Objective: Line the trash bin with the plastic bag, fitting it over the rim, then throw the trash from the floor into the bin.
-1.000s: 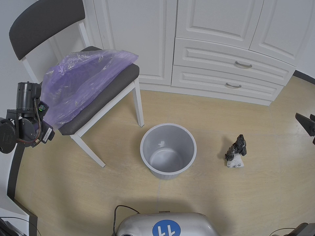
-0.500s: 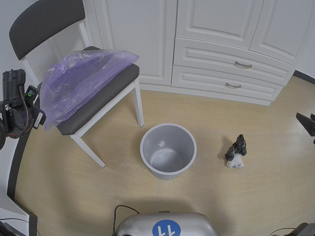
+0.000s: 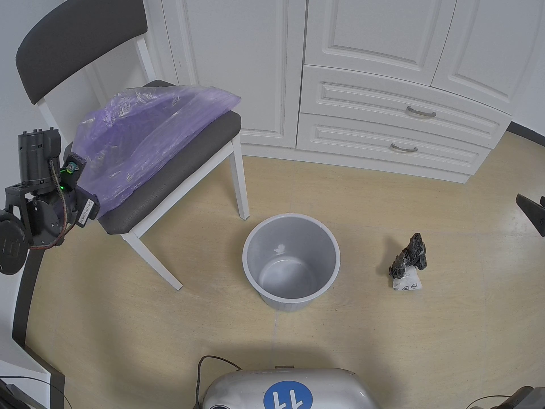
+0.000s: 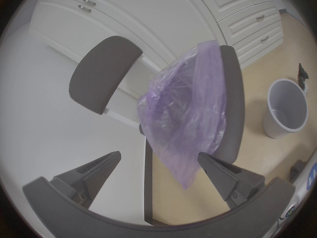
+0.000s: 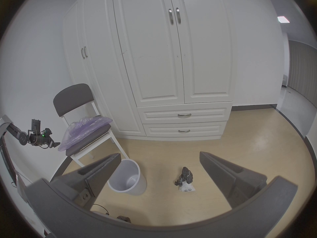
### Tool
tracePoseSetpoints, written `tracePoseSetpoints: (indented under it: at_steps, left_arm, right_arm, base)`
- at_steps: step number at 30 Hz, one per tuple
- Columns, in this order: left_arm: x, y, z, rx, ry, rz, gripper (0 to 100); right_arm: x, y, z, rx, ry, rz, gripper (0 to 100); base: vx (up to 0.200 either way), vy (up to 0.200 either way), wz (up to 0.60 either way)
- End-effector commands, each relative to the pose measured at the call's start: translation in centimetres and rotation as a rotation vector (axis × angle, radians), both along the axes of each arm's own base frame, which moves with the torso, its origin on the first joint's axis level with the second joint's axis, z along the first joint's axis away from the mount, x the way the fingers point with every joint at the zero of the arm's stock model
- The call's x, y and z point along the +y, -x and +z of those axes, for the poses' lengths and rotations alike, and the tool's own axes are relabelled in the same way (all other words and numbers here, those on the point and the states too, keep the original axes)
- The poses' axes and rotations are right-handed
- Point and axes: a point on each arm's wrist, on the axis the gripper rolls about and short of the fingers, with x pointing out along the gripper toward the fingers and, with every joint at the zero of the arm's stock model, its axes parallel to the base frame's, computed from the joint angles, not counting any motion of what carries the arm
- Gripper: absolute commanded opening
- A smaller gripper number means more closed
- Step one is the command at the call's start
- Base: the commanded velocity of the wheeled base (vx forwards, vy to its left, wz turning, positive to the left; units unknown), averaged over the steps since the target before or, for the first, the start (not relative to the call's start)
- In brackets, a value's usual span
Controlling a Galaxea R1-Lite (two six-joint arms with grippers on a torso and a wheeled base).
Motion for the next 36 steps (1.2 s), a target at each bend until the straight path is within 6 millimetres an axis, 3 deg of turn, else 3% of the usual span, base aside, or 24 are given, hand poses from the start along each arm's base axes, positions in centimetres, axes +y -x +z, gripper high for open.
tracePoseSetpoints:
  at_steps: [1, 13, 25, 36]
  left_arm:
    - [-0.9, -0.6, -1.0, 0.033, -0.006, -0.028, 100]
    - [-1.0, -3.8, -3.3, 0.037, -0.013, -0.013, 100]
    - [-2.0, -3.5, -2.1, -0.008, -0.008, -0.044, 100]
    - [-2.1, -3.8, -2.5, 0.006, -0.011, -0.047, 100]
  right_arm:
    - [0.0, 0.1, 0.1, -0.005, -0.001, 0.000, 100]
    - [0.0, 0.1, 0.1, -0.005, -0.001, -0.001, 100]
    - [-0.1, -0.1, 0.0, 0.003, 0.000, -0.003, 100]
    - [-0.1, -0.2, -0.1, 0.007, -0.001, -0.005, 100]
  base:
    - [0.000, 0.000, 0.00]
    - [0.000, 0.000, 0.00]
    - [0.000, 0.000, 0.00]
    - [0.000, 0.000, 0.00]
